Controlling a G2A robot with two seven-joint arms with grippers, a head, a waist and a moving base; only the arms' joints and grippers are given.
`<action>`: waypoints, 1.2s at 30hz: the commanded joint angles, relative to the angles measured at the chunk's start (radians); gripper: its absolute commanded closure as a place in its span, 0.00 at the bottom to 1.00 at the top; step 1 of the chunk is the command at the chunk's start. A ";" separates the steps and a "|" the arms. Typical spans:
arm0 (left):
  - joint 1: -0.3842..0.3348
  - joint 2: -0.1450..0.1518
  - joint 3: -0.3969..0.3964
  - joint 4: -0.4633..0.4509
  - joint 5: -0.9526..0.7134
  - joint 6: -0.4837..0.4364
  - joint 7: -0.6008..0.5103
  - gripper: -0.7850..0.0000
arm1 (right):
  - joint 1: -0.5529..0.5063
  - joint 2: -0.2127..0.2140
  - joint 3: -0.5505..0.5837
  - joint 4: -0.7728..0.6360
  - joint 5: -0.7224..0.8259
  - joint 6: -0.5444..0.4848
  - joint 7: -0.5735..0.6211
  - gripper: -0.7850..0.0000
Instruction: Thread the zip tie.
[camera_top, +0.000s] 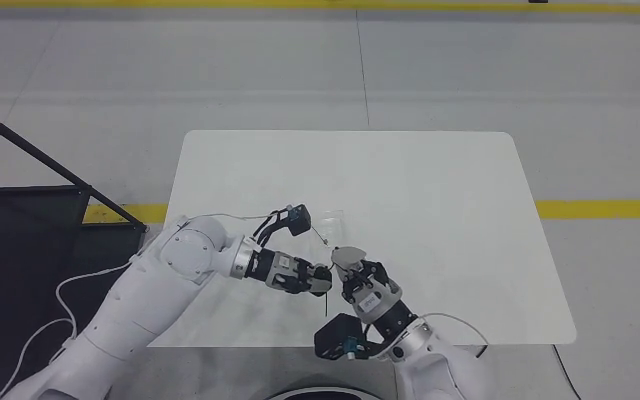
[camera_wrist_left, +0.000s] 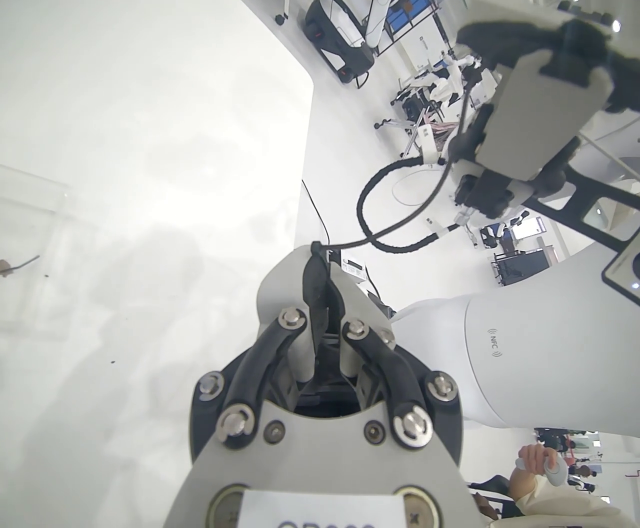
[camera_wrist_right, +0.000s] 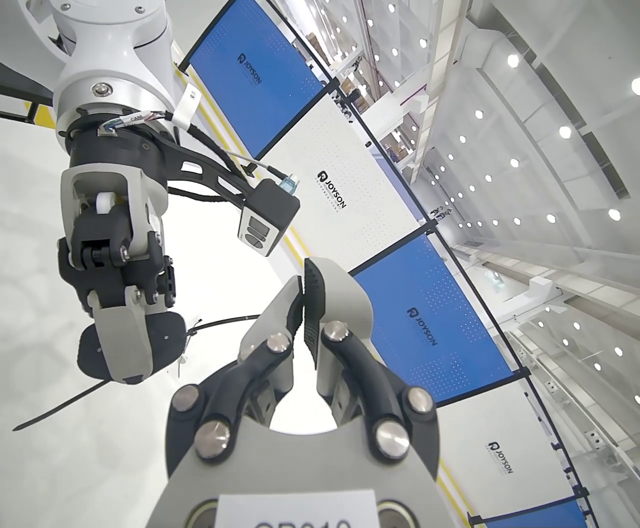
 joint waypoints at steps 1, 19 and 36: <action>-0.002 0.003 0.004 -0.001 -0.006 -0.001 0.001 1.00 | 0.004 0.000 -0.003 0.002 -0.005 -0.005 0.006 1.00; -0.024 0.027 0.043 0.005 -0.041 -0.016 0.016 1.00 | 0.010 -0.006 -0.040 0.009 -0.079 0.091 0.090 1.00; -0.045 0.037 0.059 0.028 -0.068 -0.021 0.022 1.00 | 0.001 -0.002 -0.051 0.003 -0.093 0.066 0.049 1.00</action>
